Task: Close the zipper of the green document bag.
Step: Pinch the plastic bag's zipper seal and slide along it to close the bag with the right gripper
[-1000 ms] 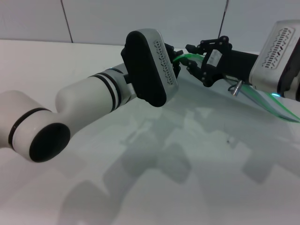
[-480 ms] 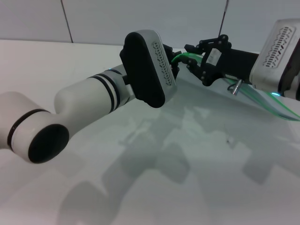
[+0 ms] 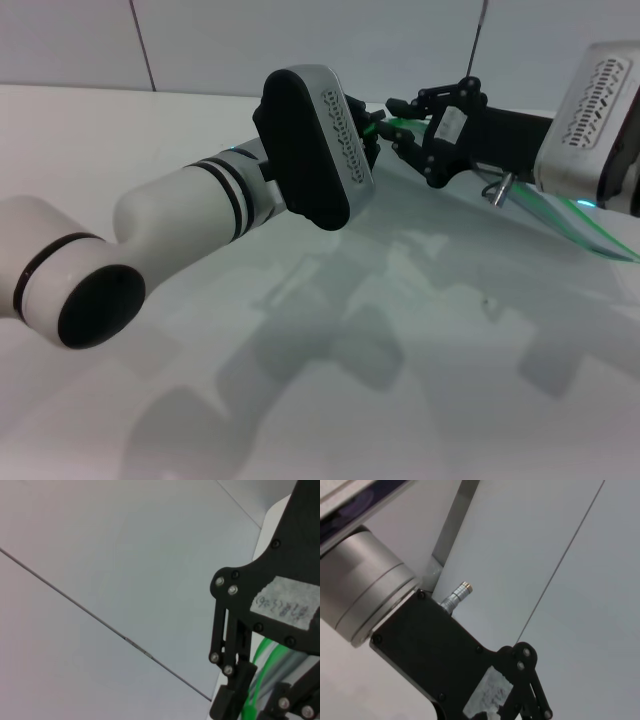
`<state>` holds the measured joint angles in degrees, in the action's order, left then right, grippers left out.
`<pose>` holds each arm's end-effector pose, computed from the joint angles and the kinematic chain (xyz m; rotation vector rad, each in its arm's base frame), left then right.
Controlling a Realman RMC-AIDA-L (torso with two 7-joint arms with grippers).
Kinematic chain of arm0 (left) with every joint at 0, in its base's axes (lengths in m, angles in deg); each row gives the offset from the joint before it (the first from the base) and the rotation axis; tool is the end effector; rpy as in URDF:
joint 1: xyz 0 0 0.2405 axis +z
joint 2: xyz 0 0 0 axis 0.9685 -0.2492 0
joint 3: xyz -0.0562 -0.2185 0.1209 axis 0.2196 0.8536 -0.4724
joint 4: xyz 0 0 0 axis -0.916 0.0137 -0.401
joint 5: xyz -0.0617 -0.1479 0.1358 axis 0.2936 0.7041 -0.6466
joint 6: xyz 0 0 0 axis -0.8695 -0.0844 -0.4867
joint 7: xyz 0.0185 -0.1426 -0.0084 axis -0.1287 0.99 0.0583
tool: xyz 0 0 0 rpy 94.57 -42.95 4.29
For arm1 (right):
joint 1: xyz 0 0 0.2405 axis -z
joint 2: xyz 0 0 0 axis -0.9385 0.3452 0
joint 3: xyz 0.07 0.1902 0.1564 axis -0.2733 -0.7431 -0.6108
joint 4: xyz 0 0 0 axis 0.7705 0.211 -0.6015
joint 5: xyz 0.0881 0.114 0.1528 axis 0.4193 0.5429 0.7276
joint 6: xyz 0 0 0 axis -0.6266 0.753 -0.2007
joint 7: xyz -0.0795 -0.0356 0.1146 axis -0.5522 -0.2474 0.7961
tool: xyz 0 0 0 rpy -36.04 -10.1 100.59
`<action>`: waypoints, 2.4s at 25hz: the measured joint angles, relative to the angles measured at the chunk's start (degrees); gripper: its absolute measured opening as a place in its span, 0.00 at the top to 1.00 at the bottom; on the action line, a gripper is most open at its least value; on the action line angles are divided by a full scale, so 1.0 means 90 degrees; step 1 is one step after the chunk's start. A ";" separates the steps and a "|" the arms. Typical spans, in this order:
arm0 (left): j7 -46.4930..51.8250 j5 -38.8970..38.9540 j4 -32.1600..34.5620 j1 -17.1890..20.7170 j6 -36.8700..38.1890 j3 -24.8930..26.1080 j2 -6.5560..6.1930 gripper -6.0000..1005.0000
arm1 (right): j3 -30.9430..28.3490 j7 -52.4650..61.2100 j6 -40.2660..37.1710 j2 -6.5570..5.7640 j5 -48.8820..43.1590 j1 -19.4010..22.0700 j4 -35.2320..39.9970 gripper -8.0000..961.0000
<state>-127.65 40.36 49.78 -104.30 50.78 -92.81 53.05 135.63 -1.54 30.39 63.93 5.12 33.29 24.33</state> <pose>-0.1398 0.3890 -0.0778 -2.1824 0.3737 -0.0545 0.1737 0.4120 -0.0457 -2.4843 -0.1524 0.4378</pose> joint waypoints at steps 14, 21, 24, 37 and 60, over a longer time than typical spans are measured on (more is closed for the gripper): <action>-0.0020 0.0000 -0.0007 -0.0011 0.0000 0.0000 0.0000 0.94 | 0.0002 -0.0040 0.0034 0.0000 -0.0022 -0.0009 -0.0039 0.76; -0.0020 0.0000 -0.0027 -0.0011 0.0000 -0.0010 0.0000 0.94 | 0.0037 -0.0057 0.0055 -0.0009 -0.0034 -0.0007 -0.0039 0.75; -0.0020 0.0000 -0.0029 -0.0011 0.0000 -0.0016 0.0000 0.94 | 0.0066 -0.0063 0.0071 -0.0010 -0.0037 -0.0006 -0.0039 0.73; -0.0020 0.0000 -0.0007 -0.0004 0.0000 -0.0010 0.0000 0.94 | 0.0070 -0.0172 0.0317 -0.0002 -0.0046 -0.0005 -0.0046 0.69; -0.0078 0.0000 0.0000 0.0009 0.0000 0.0001 0.0000 0.94 | 0.0178 -0.0095 0.0247 0.0000 -0.0001 -0.0026 -0.0027 0.75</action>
<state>-128.34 40.36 49.78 -104.22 50.78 -92.80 53.05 137.23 -2.39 32.61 63.93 5.11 33.06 24.08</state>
